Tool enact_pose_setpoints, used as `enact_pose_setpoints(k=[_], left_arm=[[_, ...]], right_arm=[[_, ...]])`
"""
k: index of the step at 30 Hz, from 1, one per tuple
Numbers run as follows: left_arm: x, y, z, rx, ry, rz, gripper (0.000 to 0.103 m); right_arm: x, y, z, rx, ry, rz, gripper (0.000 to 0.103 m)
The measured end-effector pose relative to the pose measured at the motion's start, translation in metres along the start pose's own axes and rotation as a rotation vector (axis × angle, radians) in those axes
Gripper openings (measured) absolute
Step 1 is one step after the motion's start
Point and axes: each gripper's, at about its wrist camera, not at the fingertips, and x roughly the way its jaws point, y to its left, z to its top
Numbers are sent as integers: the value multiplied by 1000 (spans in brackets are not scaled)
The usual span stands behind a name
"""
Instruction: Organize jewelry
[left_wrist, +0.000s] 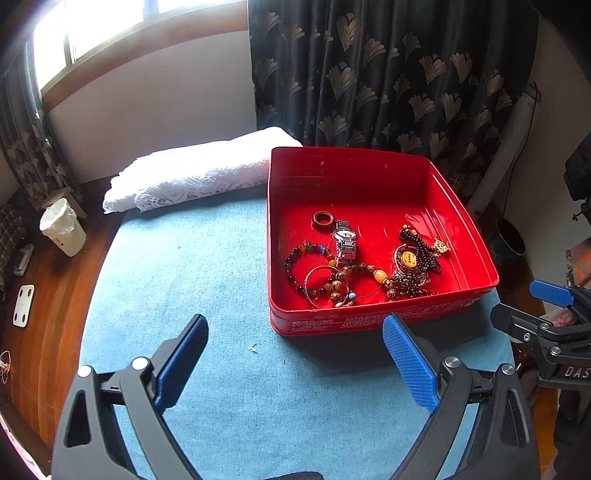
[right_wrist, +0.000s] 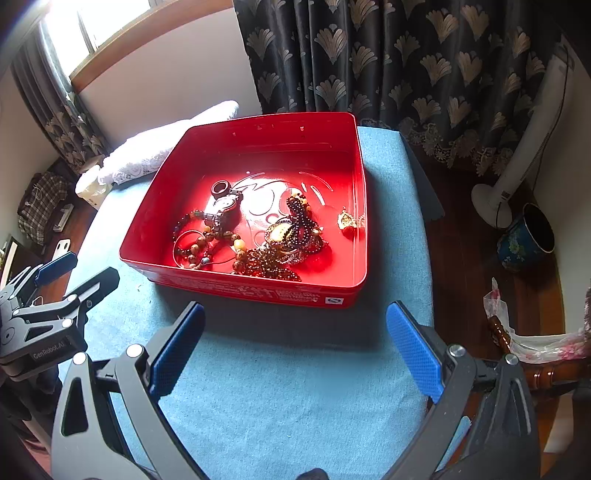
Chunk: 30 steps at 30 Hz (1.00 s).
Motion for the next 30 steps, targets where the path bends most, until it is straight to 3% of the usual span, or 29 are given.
enact_pose_setpoints(k=[30], left_arm=[[2,1,1,1,1,2,93]], right_arm=[[2,-1,0,-1,0,-3,96]])
